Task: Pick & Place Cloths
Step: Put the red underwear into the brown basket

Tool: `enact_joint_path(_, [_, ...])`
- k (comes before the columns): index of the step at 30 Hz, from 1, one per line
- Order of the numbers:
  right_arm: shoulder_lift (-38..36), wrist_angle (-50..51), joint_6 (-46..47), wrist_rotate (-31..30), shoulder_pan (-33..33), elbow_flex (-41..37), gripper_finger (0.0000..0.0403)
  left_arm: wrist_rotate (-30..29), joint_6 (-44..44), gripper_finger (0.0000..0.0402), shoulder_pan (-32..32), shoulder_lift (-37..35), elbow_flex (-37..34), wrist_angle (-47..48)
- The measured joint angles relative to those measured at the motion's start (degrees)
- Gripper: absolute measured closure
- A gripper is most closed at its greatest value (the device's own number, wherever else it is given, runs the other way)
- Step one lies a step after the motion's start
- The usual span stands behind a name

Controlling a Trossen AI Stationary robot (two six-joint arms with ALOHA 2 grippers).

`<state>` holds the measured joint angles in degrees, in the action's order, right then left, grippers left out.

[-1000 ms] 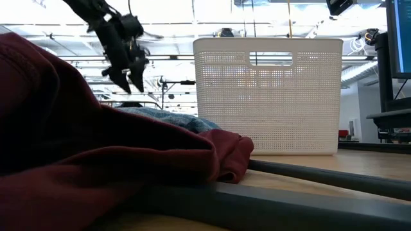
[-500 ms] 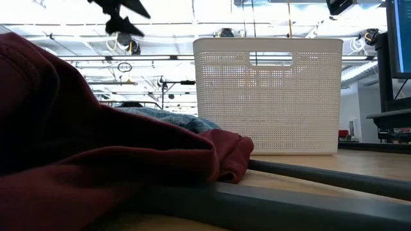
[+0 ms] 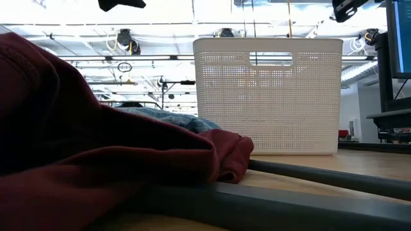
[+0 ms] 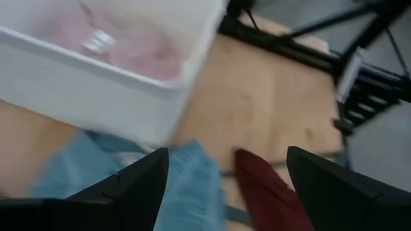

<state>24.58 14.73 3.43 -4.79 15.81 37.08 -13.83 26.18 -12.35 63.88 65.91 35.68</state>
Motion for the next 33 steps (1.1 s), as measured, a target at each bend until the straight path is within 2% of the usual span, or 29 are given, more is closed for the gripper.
enact_joint_path(4, [-3.1,2.4,0.0,0.1,0.0,0.0,0.0403,-0.2,6.5,0.0093,-6.6,4.6,0.0,-1.4])
enact_joint_path(9, [-6.0,4.9,0.1,0.3,0.0,0.0,0.0403,-0.3,9.4,0.0095,-13.0,10.3,0.0,-6.6])
enact_joint_path(16, [-6.4,5.0,0.4,0.5,0.0,0.0,0.0403,-2.8,10.8,0.0094,-16.7,17.5,0.5,-10.1])
enact_joint_path(19, [-6.4,4.9,0.4,0.5,0.0,0.0,0.0403,-2.8,9.0,0.0094,-17.6,21.2,2.1,-9.4])
enact_joint_path(28, [-6.4,4.9,1.9,0.5,0.0,0.0,0.0403,-0.9,-2.4,0.0094,-21.3,33.4,7.9,2.4])
enact_joint_path(33, [-6.4,4.9,1.9,0.6,0.0,0.0,0.0403,-0.2,-5.7,0.0094,-23.0,37.0,8.7,1.8])
